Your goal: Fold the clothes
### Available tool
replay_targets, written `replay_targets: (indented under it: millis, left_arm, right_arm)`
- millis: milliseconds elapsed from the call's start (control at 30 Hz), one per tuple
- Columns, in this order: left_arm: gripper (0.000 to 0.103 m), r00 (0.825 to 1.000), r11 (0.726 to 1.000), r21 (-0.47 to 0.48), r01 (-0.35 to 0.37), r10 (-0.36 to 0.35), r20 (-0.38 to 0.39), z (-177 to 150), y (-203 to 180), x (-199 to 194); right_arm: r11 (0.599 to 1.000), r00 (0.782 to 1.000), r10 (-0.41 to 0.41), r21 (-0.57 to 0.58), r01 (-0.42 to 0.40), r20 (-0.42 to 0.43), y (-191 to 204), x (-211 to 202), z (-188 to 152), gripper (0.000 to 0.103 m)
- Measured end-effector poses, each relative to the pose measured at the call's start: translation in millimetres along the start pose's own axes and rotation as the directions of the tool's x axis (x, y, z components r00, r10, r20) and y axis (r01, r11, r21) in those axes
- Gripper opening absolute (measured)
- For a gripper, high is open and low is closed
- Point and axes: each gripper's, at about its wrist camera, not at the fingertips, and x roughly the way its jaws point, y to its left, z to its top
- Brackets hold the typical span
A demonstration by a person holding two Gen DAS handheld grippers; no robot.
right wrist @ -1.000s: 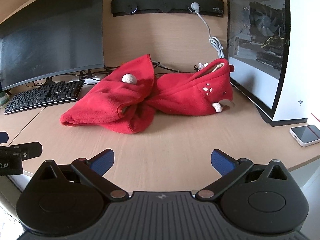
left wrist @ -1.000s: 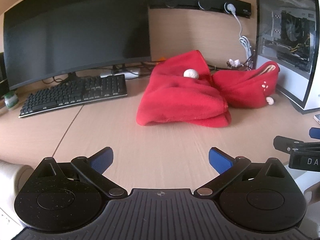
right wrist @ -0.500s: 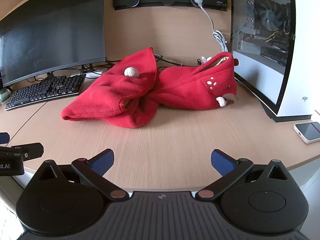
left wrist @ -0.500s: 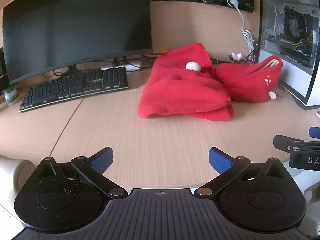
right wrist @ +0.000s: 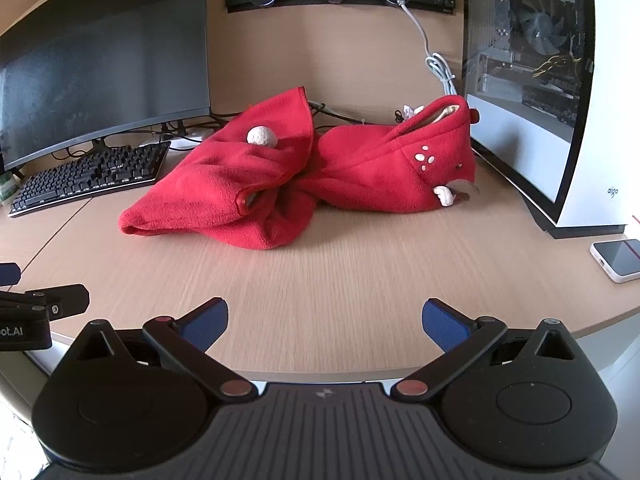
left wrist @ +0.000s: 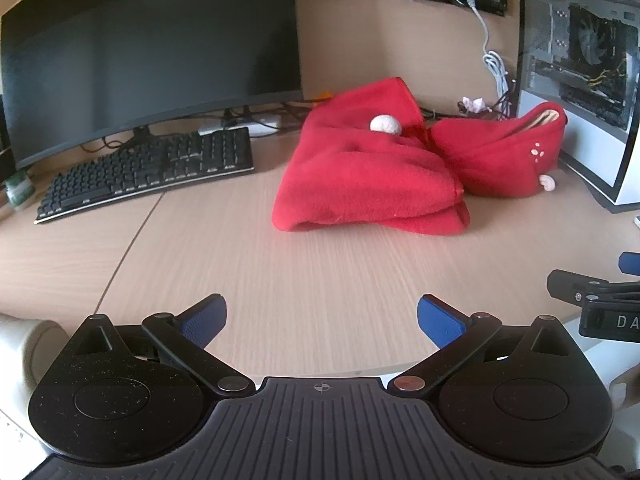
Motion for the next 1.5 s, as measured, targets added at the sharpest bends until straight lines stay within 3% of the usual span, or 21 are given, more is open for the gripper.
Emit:
replay_targets:
  millis: [1500]
  left_arm:
    - [0.103,1.0,0.999,0.038,0.009,-0.008,-0.021,3.1,-9.5,12.9]
  right_arm:
    - [1.0,1.0,-0.005,0.006,0.005,-0.025,-7.3,9.0,-1.0,0.103]
